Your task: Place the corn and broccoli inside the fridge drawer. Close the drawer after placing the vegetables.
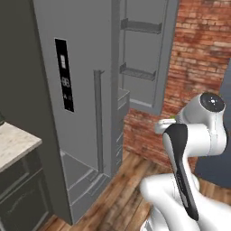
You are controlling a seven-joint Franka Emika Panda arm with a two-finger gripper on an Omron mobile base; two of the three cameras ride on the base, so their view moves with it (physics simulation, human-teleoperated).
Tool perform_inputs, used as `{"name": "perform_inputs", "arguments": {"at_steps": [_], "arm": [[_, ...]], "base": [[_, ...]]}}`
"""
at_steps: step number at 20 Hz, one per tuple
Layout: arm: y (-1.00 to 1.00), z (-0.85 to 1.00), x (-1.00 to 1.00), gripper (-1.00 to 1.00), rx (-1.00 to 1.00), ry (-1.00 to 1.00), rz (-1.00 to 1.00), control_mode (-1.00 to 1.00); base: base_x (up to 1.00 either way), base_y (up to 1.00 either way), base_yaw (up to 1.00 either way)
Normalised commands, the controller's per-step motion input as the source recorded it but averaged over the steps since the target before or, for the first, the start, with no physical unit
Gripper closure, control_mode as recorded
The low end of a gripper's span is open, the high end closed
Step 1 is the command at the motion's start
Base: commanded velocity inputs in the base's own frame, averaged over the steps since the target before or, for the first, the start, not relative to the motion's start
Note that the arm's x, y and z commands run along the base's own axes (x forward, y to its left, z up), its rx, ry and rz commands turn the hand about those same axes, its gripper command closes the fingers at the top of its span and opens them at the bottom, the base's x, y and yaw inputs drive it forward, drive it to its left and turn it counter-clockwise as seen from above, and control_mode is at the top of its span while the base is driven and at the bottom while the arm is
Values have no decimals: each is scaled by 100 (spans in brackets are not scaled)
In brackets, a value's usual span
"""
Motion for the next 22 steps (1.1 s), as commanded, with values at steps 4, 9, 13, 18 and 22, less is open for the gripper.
{"name": "perform_inputs", "arguments": {"at_steps": [4,9,13,18,22], "arm": [[0,0,0,100,0,0,0,100],[0,0,0,100,0,0,0,100],[0,0,0,100,0,0,0,100],[0,0,0,100,0,0,0,100],[0,0,0,100,0,0,0,100]], "base": [[36,-80,11],[65,-12,32],[56,0,39],[42,-20,43],[51,-49,40]]}}
